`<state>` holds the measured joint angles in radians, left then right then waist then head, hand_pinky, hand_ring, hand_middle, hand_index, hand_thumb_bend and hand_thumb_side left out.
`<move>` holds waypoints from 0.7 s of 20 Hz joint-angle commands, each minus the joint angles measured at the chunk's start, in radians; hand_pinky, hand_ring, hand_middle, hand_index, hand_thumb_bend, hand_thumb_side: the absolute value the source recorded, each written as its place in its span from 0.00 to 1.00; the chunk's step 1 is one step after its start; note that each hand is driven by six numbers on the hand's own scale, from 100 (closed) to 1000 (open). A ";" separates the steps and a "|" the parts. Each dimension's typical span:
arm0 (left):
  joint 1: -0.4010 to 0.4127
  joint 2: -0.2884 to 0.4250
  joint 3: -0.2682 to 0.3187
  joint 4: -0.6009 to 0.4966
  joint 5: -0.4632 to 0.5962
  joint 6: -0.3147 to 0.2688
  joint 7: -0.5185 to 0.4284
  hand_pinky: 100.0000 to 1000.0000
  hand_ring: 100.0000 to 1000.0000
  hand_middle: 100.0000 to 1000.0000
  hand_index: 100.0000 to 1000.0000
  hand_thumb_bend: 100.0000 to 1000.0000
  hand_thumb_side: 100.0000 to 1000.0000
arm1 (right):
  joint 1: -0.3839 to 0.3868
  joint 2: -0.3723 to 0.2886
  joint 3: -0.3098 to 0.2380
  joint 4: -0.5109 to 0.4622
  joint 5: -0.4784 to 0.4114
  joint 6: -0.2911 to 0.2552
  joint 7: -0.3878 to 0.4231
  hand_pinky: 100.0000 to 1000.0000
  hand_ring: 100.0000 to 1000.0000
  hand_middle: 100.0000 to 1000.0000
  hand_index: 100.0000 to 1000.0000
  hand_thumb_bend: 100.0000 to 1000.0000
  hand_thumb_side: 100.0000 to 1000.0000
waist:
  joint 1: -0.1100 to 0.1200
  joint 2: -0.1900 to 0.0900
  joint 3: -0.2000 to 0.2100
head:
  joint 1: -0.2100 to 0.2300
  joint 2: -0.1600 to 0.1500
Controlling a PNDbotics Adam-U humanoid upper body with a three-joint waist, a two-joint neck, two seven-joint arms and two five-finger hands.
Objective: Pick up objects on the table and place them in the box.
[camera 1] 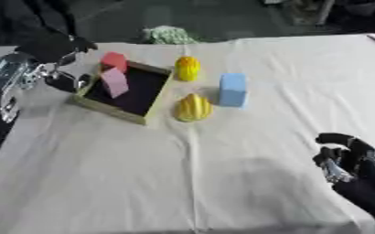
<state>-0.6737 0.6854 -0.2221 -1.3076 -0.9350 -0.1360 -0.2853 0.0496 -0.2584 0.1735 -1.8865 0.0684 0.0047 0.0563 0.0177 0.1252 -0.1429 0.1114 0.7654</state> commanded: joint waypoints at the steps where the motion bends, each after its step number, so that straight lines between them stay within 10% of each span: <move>1: -0.017 0.043 -0.016 -0.097 0.108 0.010 -0.040 0.79 0.73 0.70 0.92 0.11 0.12 | -0.010 -0.009 -0.003 -0.020 0.002 -0.003 0.001 0.57 0.55 0.69 0.74 0.00 0.20 | 0.000 -0.015 -0.001 | -0.003 0.005; 14: -0.164 -0.173 -0.168 -0.020 0.147 -0.030 -0.200 0.80 0.73 0.71 0.93 0.13 0.33 | -0.014 -0.008 0.010 -0.023 -0.010 -0.005 0.018 0.57 0.55 0.69 0.74 0.00 0.21 | -0.007 -0.015 -0.041 | 0.016 0.005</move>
<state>-0.8135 0.5183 -0.3871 -1.3385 -0.7829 -0.1625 -0.4720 0.0441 -0.2584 0.1831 -1.8868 0.0661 0.0026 0.0687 0.0144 0.1220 -0.1856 0.1226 0.7654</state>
